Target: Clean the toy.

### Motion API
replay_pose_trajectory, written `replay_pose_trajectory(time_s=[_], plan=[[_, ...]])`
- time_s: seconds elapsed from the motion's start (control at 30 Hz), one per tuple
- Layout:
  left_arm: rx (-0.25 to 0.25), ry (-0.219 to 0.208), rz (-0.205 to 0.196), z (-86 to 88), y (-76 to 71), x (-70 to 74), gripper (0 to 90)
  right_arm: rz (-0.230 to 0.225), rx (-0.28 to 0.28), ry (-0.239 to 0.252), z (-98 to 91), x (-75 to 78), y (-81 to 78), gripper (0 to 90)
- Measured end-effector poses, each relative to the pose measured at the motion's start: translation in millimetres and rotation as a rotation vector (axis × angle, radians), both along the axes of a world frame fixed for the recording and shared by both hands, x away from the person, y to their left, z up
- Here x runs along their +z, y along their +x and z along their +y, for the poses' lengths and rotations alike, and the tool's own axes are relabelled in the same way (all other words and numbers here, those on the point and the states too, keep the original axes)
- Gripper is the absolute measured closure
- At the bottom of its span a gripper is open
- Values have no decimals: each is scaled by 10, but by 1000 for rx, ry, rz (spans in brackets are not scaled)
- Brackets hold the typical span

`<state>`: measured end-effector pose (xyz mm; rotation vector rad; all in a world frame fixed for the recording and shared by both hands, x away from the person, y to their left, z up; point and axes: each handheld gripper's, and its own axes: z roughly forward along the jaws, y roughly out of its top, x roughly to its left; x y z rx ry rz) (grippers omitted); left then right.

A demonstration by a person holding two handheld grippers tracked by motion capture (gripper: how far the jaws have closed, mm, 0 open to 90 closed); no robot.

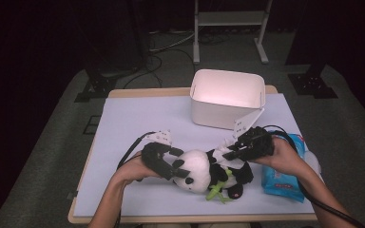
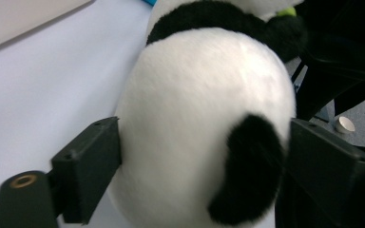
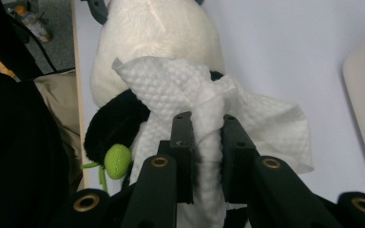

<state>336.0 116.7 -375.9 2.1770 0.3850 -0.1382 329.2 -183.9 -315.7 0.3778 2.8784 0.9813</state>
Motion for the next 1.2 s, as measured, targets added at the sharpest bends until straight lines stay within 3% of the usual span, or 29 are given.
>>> replay_pose_trajectory(time_s=[0.23, 0.33, 0.4, 0.53, 0.63, 0.73, 0.93, 1.03, 1.1, 1.2], plan=[[-20, 40, 5, -180, -34, 10, 56, -6, 9, 10, -17, -47, -118, 777], [-28, 54, -17, -260, -69, -10, 37, -4, 10, 22, -38, -63, -142, 777], [-40, 61, -40, -286, -86, -8, 54, -2, 8, 27, -48, -67, -152, 777], [-45, 62, -96, -264, -87, 26, 271, -8, 0, 35, -74, -47, -139, 776], [-44, 58, -138, -269, -71, 52, 347, -30, -2, 39, -86, 1, -115, 777], [-61, 49, -186, -287, -22, 101, 366, -35, -15, 40, -108, 58, -76, 778], [-83, 74, -335, -302, 56, 281, 370, -37, -39, 72, -157, 198, 49, 778], [-120, 75, -384, -287, 66, 301, 369, -49, -47, 83, -132, 250, 113, 778], [-140, 74, -403, -279, 53, 288, 368, -47, -50, 91, -106, 258, 158, 778], [-127, 67, -378, -247, 49, 227, 358, -22, -50, 82, -76, 195, 218, 778]])
